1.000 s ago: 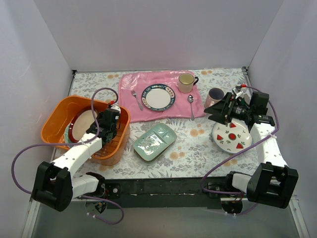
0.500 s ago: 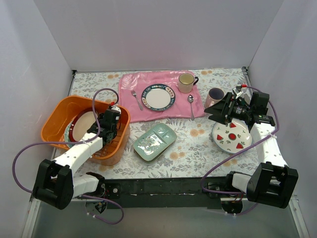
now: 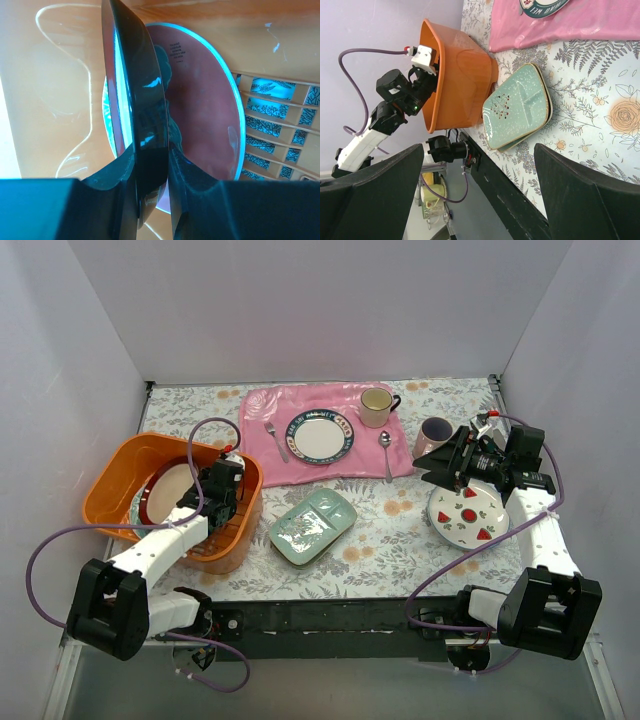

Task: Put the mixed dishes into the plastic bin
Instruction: Place the plate in the plastic bin.

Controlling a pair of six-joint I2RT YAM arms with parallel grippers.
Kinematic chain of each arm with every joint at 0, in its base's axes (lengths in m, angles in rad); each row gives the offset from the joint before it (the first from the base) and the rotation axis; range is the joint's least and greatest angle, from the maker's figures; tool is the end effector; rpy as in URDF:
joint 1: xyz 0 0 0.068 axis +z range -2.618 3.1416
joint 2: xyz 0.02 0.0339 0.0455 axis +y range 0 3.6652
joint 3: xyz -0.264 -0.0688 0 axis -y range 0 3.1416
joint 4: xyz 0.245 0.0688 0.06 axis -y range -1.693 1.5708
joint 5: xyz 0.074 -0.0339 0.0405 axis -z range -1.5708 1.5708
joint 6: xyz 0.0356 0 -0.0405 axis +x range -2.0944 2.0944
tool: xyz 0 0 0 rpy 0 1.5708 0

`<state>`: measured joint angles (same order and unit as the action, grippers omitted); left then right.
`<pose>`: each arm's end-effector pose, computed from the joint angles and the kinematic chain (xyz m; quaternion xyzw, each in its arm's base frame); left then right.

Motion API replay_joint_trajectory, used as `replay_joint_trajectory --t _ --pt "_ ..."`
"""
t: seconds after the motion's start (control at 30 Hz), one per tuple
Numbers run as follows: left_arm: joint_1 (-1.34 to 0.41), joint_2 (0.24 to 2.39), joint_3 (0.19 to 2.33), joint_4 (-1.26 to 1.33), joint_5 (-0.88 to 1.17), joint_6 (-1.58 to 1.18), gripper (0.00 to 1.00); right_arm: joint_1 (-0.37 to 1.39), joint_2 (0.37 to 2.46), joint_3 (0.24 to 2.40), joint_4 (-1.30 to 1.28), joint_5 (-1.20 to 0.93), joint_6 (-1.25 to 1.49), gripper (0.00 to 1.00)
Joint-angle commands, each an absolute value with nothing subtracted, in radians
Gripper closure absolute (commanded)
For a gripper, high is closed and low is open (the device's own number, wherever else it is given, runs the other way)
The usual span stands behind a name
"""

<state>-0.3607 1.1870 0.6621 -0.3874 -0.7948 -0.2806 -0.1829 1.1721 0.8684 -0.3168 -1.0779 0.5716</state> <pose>0.2183 -0.0552 0.2092 -0.0901 0.8769 0.2536 0.3984 0.2448 -0.0134 0.2880 0.0628 0.7960 0.5236 0.2971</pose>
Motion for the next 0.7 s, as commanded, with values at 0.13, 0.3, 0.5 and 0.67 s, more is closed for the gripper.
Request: replay_joint_trajectory --t 0.13,0.3,0.5,0.67 --pt "-0.35 1.172 0.664 -0.324 -0.859 -0.256 0.84 -0.19 1.178 0.865 -0.318 -1.106 0.557 0.02" --pt "-0.351 1.177 0.65 -0.325 -0.853 -0.256 0.73 -0.19 1.181 0.862 -0.314 -1.106 0.56 0.02" --pt "-0.351 1.183 0.646 -0.324 -0.847 -0.258 0.62 -0.192 1.183 0.859 -0.311 -1.108 0.565 0.02" --pt "-0.35 1.186 0.641 -0.324 -0.839 -0.259 0.51 -0.195 1.184 0.858 -0.304 -1.108 0.566 0.02"
